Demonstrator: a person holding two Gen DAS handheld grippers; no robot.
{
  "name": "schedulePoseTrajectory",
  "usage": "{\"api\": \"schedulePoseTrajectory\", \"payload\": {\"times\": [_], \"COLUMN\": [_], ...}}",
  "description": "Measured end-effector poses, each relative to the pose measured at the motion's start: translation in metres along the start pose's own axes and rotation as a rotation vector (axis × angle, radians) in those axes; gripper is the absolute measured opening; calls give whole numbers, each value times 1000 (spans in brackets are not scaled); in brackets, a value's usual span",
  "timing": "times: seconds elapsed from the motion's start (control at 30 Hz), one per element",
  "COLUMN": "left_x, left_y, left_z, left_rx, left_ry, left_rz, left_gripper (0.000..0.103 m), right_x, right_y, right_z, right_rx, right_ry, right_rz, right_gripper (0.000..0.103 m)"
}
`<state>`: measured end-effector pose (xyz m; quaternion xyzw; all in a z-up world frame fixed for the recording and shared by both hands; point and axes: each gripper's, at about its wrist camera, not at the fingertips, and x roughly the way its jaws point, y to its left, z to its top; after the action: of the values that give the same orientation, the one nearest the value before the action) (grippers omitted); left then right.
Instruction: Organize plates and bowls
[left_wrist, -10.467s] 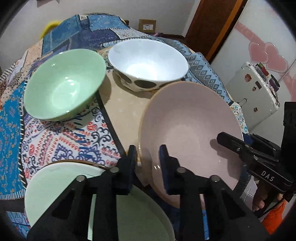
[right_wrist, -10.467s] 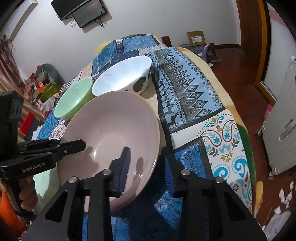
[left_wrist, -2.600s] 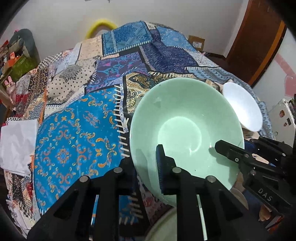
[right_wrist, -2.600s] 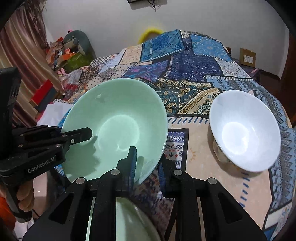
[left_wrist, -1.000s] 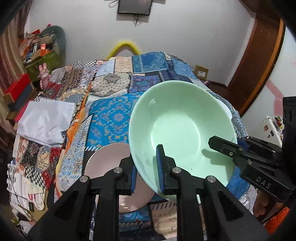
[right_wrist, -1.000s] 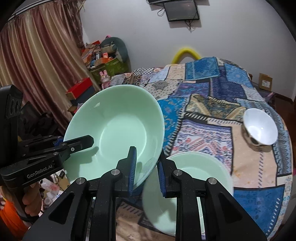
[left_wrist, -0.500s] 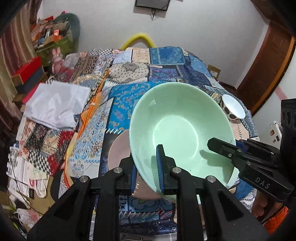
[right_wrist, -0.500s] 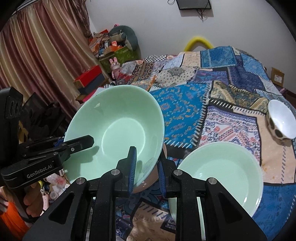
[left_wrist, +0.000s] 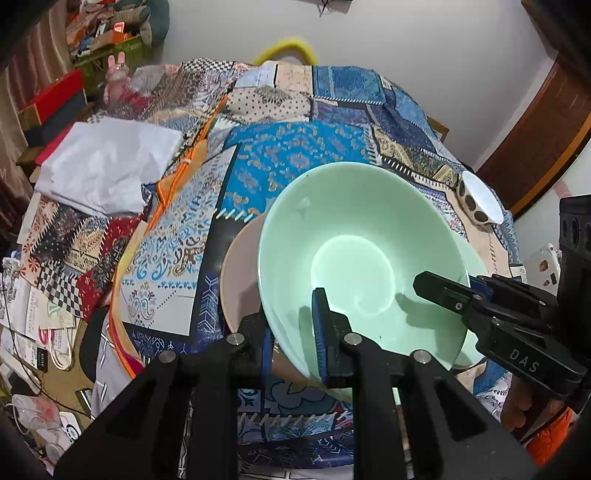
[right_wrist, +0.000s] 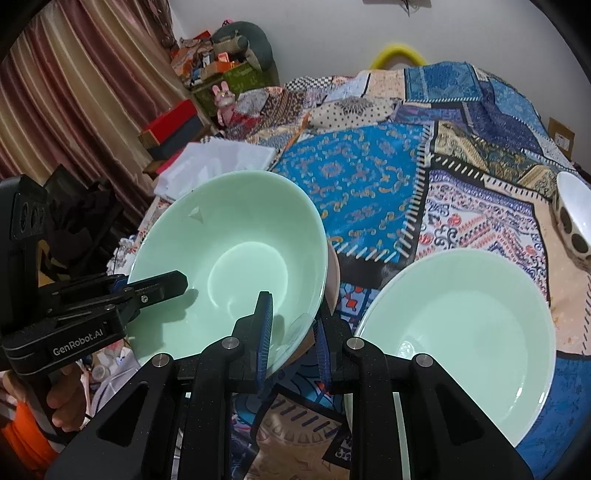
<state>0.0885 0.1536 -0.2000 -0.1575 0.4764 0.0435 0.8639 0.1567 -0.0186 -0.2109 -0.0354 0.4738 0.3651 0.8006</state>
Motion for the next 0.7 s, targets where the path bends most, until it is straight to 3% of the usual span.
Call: {"api": "schedulePoseTrajectory", "payload": {"times": [0.47,0.7], "left_x": [29,34], "left_y": [19,18], "left_z": [-8,-8], "left_rx": [-26,-11], "left_ry": [64,60], "left_rz": [7,25], "left_gripper": [18,18], "right_x": [28,28], "right_y": [1,3], "right_z": [-4,-2], "right_rx": [9,-7], "right_ry": [65,66], "right_rz": [3,-14], "right_gripper": [20,20]}}
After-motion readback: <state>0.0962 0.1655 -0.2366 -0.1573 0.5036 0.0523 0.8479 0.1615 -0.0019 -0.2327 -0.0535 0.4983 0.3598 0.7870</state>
